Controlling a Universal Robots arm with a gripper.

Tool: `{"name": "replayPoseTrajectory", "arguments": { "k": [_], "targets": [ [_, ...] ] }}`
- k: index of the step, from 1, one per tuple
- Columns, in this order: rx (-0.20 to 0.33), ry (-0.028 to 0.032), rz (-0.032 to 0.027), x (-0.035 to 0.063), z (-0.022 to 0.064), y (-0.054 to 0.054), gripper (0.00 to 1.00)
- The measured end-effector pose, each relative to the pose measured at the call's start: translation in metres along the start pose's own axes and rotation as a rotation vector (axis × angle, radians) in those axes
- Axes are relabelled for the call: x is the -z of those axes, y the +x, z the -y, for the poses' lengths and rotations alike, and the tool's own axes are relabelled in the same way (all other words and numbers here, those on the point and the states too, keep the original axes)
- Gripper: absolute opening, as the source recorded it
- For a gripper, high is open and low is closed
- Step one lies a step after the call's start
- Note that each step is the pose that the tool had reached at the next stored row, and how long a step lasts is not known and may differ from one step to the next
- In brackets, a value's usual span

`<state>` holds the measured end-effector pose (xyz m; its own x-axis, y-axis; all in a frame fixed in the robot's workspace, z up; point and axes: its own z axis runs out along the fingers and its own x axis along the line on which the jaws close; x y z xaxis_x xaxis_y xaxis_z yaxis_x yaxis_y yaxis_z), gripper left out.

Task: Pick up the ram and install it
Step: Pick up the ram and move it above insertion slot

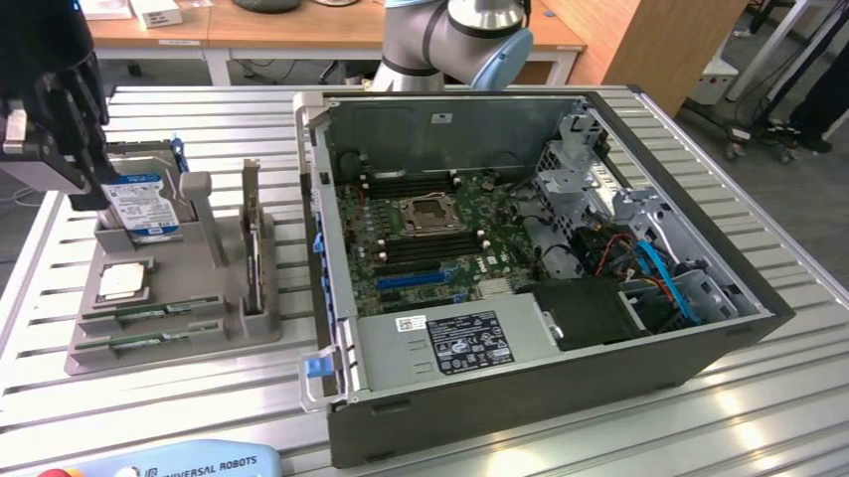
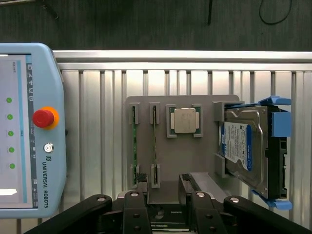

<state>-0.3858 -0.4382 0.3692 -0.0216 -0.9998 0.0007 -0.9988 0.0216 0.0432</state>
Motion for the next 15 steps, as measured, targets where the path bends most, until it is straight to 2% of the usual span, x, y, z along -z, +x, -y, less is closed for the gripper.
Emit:
{"name": "replayPoseTrajectory", "arguments": {
  "k": [15],
  "targets": [
    [0.0, 0.0, 0.0, -0.0104, 0.0004, 0.0, 0.38]
  ]
}}
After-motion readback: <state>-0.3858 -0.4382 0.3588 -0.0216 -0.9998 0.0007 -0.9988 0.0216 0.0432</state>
